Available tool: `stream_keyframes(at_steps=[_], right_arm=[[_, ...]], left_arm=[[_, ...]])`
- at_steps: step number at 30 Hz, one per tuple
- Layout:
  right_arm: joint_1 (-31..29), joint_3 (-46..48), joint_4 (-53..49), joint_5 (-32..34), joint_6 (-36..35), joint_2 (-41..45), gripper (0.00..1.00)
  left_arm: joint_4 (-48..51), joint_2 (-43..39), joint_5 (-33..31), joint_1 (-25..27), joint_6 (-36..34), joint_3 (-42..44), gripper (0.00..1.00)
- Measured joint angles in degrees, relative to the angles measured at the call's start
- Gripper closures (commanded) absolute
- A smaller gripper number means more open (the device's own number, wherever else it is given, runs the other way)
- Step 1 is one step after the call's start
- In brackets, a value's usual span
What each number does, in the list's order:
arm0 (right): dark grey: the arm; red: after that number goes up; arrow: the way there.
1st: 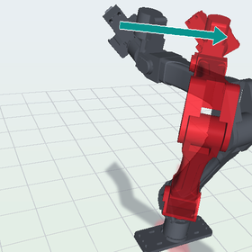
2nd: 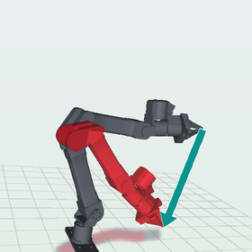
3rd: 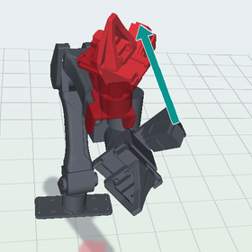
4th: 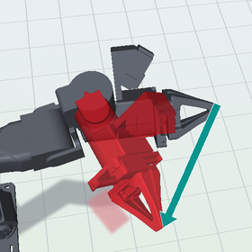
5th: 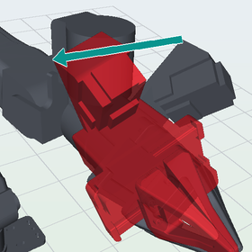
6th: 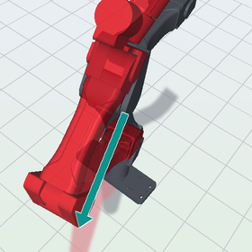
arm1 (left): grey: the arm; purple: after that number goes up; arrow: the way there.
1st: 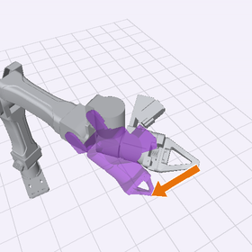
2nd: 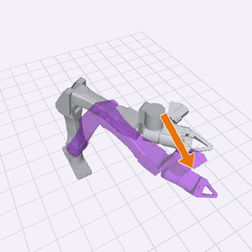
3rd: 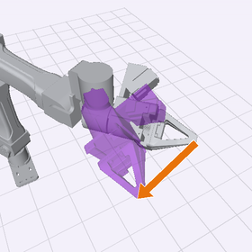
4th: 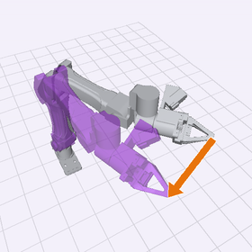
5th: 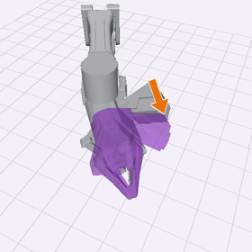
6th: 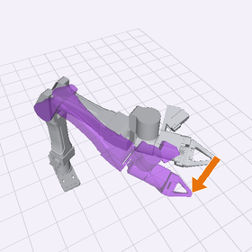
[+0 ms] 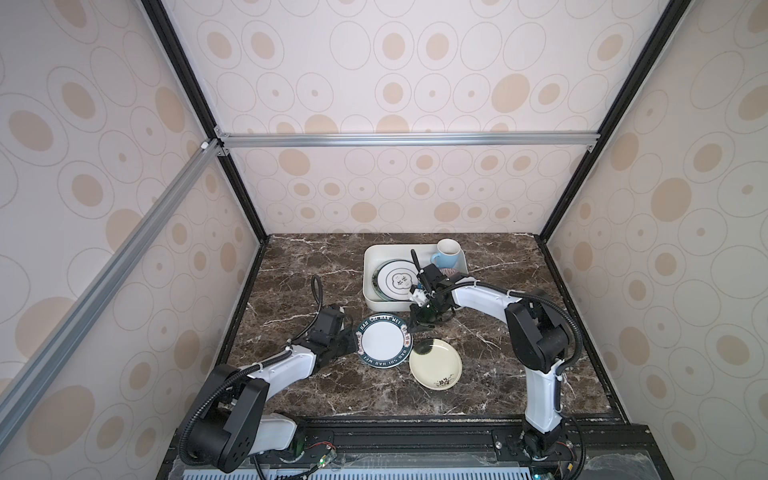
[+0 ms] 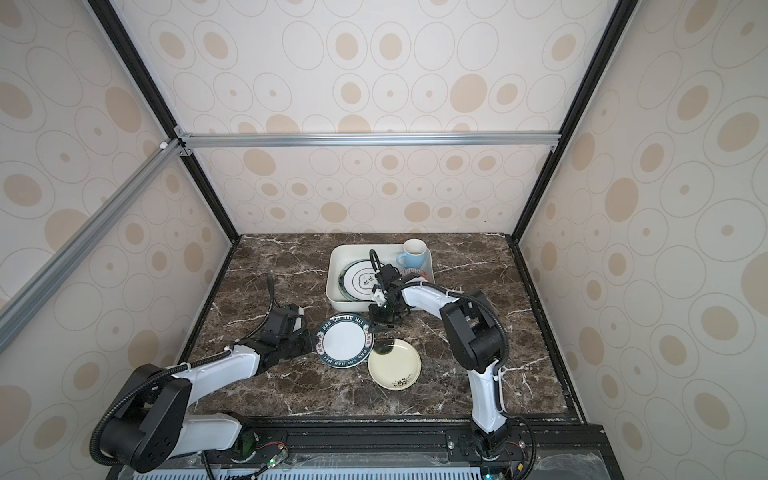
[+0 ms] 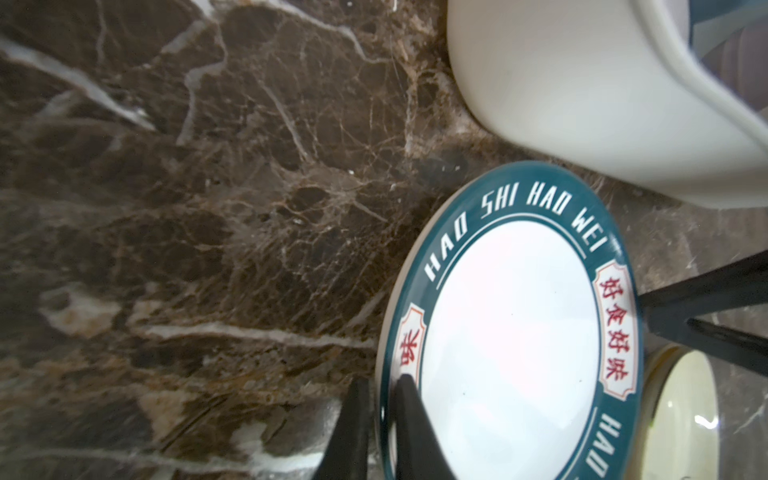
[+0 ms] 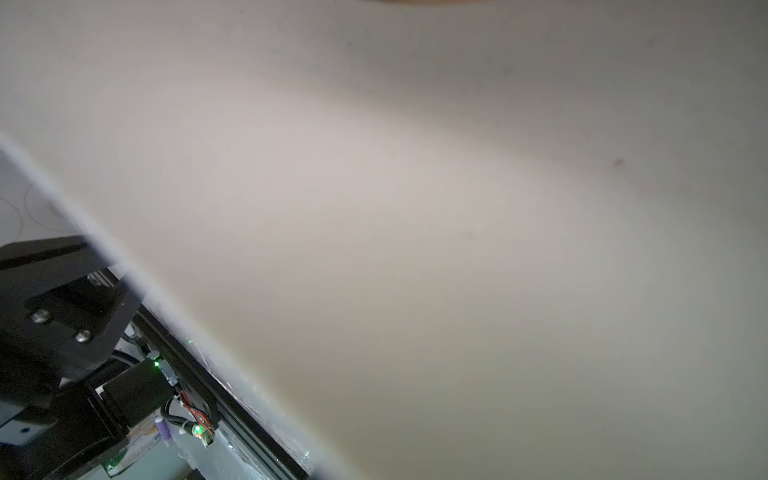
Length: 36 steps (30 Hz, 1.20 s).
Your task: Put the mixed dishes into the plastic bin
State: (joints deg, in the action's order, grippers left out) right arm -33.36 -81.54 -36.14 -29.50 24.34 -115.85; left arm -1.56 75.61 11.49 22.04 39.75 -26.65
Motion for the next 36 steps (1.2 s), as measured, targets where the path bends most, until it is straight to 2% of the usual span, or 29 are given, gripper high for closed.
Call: stream_keyframes(at_steps=[6, 14, 20, 23, 26, 34, 36], right_arm=[[0.0, -0.1, 0.6, -0.5, 0.0, -0.7, 0.89], [-0.1, -0.1, 1.0, -1.5, -0.2, -1.0, 0.96], [-0.4, -0.1, 1.3, -1.6, -0.2, -1.0, 0.95], [-0.4, -0.1, 1.5, -1.8, -0.2, -1.1, 0.95], [-0.4, -0.3, 1.4, -1.9, -0.2, -1.2, 0.94], [-1.2, -1.7, 0.9, -1.9, -0.4, -2.3, 0.94], [-1.3, -1.9, 0.8, -1.9, -0.4, -2.4, 0.94]], left_arm=[[1.8, -0.6, -0.1, 0.0, -0.1, 0.2, 0.66], [4.0, -3.8, -0.2, 0.0, -0.1, 0.4, 0.66], [4.3, -4.1, -0.2, 0.1, -0.1, 0.4, 0.65], [4.3, -4.1, -0.2, 0.1, -0.1, 0.4, 0.58], [4.6, -4.5, -0.2, 0.2, 0.0, 0.4, 0.56], [4.7, -4.9, -0.2, 0.2, 0.0, 0.4, 0.57], [4.7, -4.9, -0.2, 0.2, -0.1, 0.4, 0.62]])
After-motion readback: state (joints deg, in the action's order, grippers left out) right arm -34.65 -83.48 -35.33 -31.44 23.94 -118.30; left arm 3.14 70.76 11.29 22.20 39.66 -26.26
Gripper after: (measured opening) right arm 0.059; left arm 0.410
